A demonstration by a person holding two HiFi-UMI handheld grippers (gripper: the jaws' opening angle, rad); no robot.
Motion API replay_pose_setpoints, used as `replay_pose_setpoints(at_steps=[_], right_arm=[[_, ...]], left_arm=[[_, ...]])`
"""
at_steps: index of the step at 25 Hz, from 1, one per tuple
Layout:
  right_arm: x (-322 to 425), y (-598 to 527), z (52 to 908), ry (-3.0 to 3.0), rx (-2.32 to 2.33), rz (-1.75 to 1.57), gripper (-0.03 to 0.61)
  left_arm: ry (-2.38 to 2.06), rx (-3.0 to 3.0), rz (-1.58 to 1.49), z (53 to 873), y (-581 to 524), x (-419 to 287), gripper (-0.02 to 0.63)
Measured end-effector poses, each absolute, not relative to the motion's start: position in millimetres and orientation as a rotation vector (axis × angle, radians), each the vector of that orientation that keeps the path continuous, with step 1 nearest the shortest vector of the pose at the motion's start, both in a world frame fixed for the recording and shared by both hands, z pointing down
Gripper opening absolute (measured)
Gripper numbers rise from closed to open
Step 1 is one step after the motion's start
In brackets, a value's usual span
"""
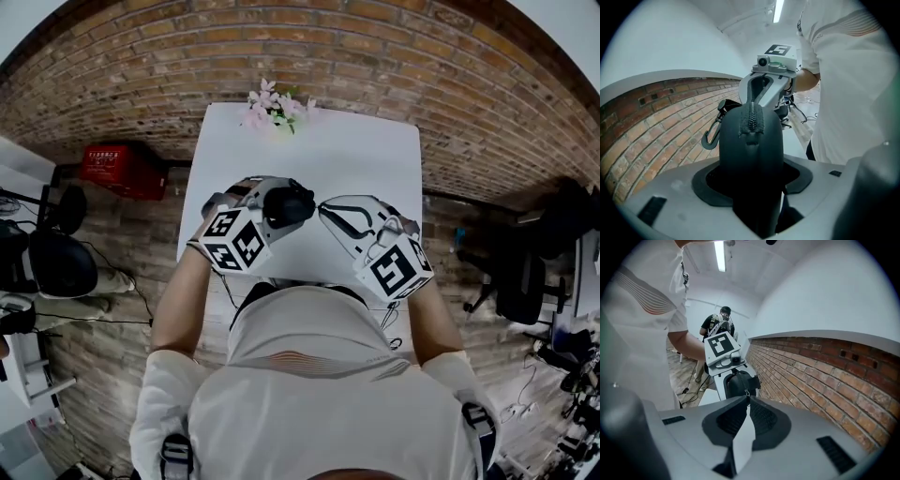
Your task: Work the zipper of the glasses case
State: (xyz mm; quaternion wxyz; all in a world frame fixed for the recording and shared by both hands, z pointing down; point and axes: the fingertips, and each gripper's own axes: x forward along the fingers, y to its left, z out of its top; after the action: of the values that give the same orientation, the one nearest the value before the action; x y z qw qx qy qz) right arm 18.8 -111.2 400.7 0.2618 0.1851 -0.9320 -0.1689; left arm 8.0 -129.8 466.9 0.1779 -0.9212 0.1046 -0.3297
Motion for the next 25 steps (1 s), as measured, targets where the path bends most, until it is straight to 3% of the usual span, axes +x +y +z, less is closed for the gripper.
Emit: replay_pose_setpoints(at_steps=[11, 25], right_arm=[[10.8, -90.4, 381.6, -2.713, 0.326, -0.323, 0.071], [15.6, -83.1, 382.9, -2.755, 0.275, 0.046, 0.071]], left_arm=[[0.040, -2.830, -0.749, 452.5, -97.3, 9.3, 0.258], [0.298, -2.523, -0.725, 442.6, -107.6, 6.3, 0.256]])
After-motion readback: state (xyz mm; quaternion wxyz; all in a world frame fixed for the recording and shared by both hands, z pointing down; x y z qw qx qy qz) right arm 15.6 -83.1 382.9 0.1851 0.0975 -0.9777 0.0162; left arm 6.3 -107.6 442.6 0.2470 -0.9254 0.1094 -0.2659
